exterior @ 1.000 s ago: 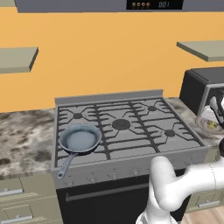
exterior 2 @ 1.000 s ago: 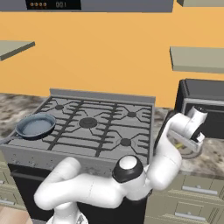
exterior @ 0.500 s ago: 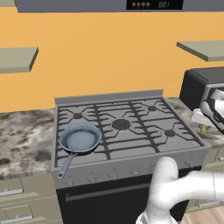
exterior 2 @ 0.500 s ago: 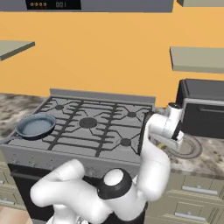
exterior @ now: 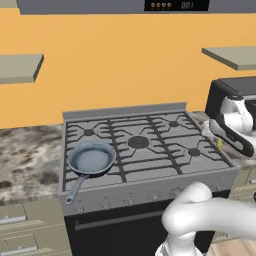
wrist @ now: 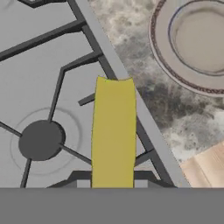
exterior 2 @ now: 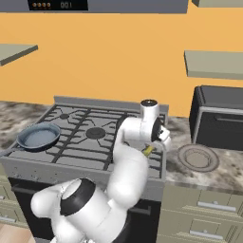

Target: Pick up the butter stick and place it in the pan. Then turn on the burner for the pan.

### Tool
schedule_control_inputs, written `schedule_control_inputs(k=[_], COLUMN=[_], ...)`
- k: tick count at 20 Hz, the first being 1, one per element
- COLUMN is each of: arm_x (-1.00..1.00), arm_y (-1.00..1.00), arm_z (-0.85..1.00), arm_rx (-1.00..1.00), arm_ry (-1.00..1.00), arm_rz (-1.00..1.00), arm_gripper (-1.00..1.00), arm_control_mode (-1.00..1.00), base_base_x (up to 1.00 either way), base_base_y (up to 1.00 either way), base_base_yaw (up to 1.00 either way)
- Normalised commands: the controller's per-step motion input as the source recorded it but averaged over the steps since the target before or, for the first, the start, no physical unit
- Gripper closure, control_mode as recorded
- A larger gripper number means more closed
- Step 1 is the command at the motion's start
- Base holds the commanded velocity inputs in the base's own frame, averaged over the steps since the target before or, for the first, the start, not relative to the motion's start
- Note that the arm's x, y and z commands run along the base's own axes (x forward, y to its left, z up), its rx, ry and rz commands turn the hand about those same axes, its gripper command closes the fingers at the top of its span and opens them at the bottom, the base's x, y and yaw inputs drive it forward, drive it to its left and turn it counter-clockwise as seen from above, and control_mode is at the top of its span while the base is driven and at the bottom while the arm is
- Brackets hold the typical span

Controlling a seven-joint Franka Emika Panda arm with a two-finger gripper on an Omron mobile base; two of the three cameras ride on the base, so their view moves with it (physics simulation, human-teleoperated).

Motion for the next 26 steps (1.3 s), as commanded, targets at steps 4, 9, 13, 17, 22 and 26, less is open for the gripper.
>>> schedule_control_inputs(k=[4, 9, 13, 17, 22, 26], arm_x=[-0.01, 0.05, 0.10, -0.09, -0.02, 0.15], arm_y=[0.98, 0.98, 0.94, 0.97, 0.96, 1.00], arm_z=[0.42, 0.30, 0.09, -0.04, -0.04, 0.00], arm_rx=[-0.08, -0.01, 0.00, -0.02, 0.00, 0.00], arm_ry=[0.00, 0.02, 0.02, 0.00, 0.00, 0.00], arm_rz=[0.02, 0.11, 0.16, 0.16, 0.18, 0.19], arm_gripper=[1.00, 1.00, 1.00, 1.00, 1.00, 1.00], arm_control_mode=[-1.00, -1.00, -1.00, -1.00, -1.00, -1.00], base_base_x=[0.00, 0.00, 0.00, 0.00, 0.00, 0.00], base_base_y=[0.00, 0.00, 0.00, 0.00, 0.00, 0.00], base_base_yaw=[0.00, 0.00, 0.00, 0.00, 0.00, 0.00])
